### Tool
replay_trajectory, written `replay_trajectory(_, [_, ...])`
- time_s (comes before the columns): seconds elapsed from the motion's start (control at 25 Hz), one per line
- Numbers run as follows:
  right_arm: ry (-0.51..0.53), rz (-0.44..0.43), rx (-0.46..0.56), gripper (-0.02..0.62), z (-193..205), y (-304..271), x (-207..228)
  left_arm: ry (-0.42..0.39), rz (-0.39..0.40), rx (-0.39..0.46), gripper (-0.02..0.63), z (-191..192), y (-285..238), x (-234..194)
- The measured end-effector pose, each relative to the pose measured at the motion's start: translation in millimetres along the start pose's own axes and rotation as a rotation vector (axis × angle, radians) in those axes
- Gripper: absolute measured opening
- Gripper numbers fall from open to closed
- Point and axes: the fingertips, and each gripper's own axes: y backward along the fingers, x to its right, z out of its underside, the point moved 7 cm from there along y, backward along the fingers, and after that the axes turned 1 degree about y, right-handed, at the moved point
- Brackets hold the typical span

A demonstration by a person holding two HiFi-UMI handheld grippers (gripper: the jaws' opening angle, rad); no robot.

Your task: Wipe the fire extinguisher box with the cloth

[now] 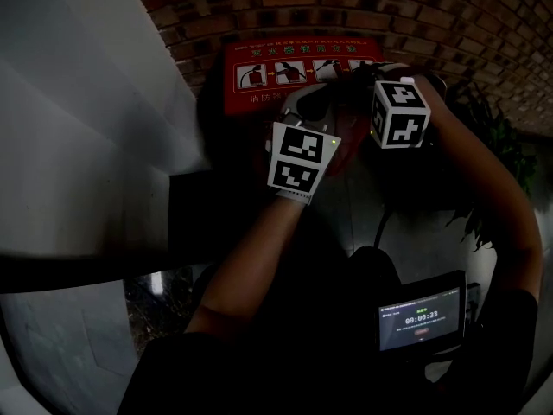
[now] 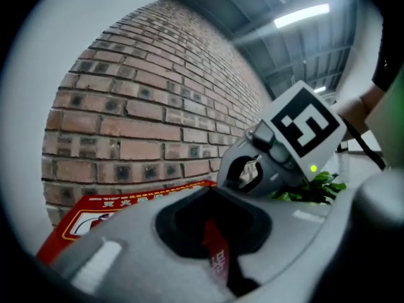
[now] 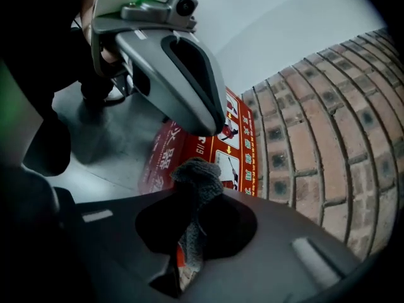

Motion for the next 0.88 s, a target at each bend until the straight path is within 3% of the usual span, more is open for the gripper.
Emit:
replay_trajectory(0.28, [-0.027,-0.019,0.023,0.032,0,11,-13,0.001,0.021,-0.009,0.003,5,-5,12])
replay_trajectory(0.4, [-0.045,0.015,0.015,0.032,8,11,-7,-0.006,0.032,-0.009,0.003,7,-4,16])
replay_trajectory(0.6, [-0.085,0.14,-0.043,0.032,43,-4,38,-0.006,0.05,-0.01,0.003,10,-3,19])
replay_trajectory(0.88, [-0.12,0.237,-0.11,0.032,81,-33,99,-0.01,0.093,-0.013,0.003,13,-1,27])
